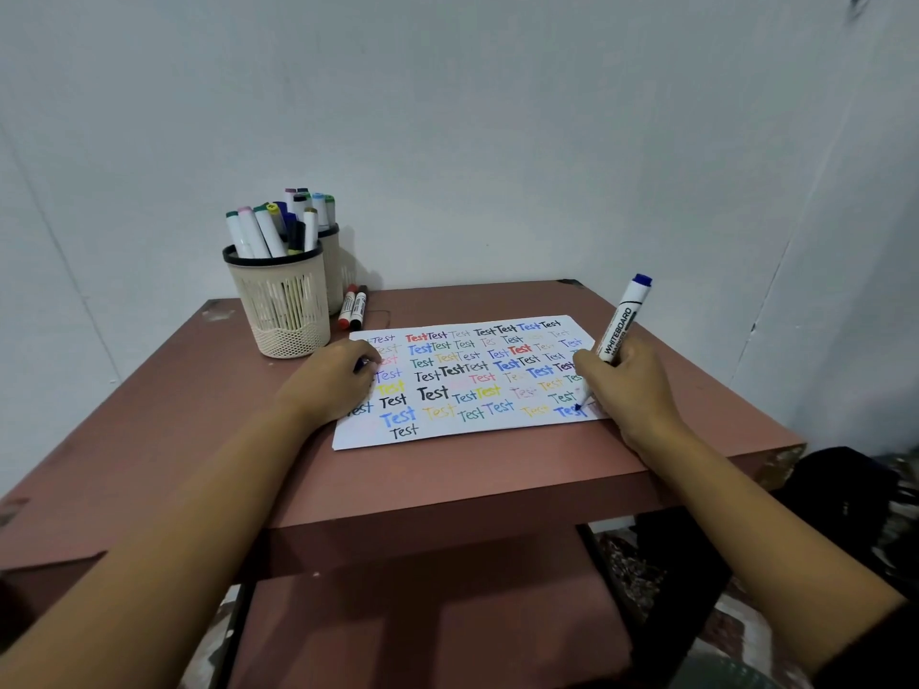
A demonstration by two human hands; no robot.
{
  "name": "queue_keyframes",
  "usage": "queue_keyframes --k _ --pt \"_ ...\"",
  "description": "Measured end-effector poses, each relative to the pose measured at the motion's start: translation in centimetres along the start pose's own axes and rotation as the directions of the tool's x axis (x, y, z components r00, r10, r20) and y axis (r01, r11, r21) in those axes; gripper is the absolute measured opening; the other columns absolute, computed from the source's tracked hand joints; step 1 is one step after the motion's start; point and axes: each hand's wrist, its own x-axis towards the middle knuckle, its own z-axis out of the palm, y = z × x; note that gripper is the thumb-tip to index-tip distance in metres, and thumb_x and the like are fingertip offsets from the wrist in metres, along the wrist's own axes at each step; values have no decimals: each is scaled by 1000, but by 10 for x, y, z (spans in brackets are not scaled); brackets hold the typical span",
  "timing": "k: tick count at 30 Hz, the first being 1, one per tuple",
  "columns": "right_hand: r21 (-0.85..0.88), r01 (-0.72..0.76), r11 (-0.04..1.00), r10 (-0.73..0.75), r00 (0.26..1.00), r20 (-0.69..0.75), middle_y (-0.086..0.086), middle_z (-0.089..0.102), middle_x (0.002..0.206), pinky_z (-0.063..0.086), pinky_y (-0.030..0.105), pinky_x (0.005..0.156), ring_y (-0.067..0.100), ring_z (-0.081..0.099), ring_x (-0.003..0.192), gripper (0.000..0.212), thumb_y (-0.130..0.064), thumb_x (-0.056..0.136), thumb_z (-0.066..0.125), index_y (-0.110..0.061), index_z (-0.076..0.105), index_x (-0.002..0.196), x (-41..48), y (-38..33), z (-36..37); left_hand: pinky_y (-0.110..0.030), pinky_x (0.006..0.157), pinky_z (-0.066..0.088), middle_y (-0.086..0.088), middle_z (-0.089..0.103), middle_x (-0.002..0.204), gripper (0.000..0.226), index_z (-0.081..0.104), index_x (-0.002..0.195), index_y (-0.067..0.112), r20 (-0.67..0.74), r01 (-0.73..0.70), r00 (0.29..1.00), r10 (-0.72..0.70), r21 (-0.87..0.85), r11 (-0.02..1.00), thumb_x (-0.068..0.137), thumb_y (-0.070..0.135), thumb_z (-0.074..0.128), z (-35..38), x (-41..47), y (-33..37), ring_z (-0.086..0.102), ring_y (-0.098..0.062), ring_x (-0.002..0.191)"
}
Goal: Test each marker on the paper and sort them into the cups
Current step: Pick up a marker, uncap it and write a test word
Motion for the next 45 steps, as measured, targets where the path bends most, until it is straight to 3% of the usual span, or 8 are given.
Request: queue_keyframes --k 3,8,13,18,22,28,36,45 --pt "-24 13 1000 -14 1000 -25 14 50 67 41 31 59 24 54 62 25 -14 82 56 -17 38 65 -1 0 0 -22 80 35 -7 62 117 23 62 111 9 -9 11 1000 -11 -21 1000 95 14 46 -1 -1 2 55 -21 104" --pt "152 -79 985 91 993 -71 11 41 58 30 15 35 7 39 32 24 -5 84 52 -13 36 68 1 -6 -4 -29 70 32 -14 63 103 25 58 110 5 -137 27 990 -37 -69 997 97 20 43 -4 -2 8 55 -28 91" --pt "284 -200 938 220 975 -40 5 42 49 26 20 41 13 32 42 18 -7 86 52 -11 42 71 5 -10 -6 -42 71 42 -13 64 85 27 53 97 4 -231 -9 972 -29 -162 987 98 28 41 -9 -5 12 57 -31 81" --pt "304 -205 930 205 978 30 4 47 50 32 24 44 14 39 46 24 -17 92 55 -11 47 70 11 -23 -4 -36 61 35 -12 56 75 16 51 94 10 -259 -101 965 53 -176 979 96 26 47 -11 -10 20 51 -28 69" --pt "398 -233 888 201 972 120 5 47 58 37 25 47 15 44 49 22 -11 92 52 -10 48 70 15 -41 10 -21 56 32 7 47 71 18 49 112 16 -147 -97 987 66 -208 973 95 17 41 -8 -11 23 45 -8 63" --pt "473 -285 834 157 944 291 4 52 57 45 23 49 16 48 52 26 -6 90 48 -11 44 65 21 -65 55 -25 81 34 -9 55 117 39 36 136 13 -127 -111 988 89 -175 978 97 15 42 -11 -12 25 53 -26 105" --pt "420 -254 871 54 900 433 15 70 81 52 24 59 12 58 61 21 -10 92 50 -8 58 73 32 -77 105 -20 62 29 0 54 91 22 50 108 7 -139 -28 990 6 -161 987 91 20 56 -7 -7 19 51 -18 80" --pt "407 -226 885 48 914 403 6 61 71 50 23 57 14 55 61 25 -13 94 53 -11 55 69 29 -70 128 -20 59 26 0 55 86 18 55 101 5 -164 -29 986 -5 -205 978 89 19 59 -5 -4 18 49 -18 76"
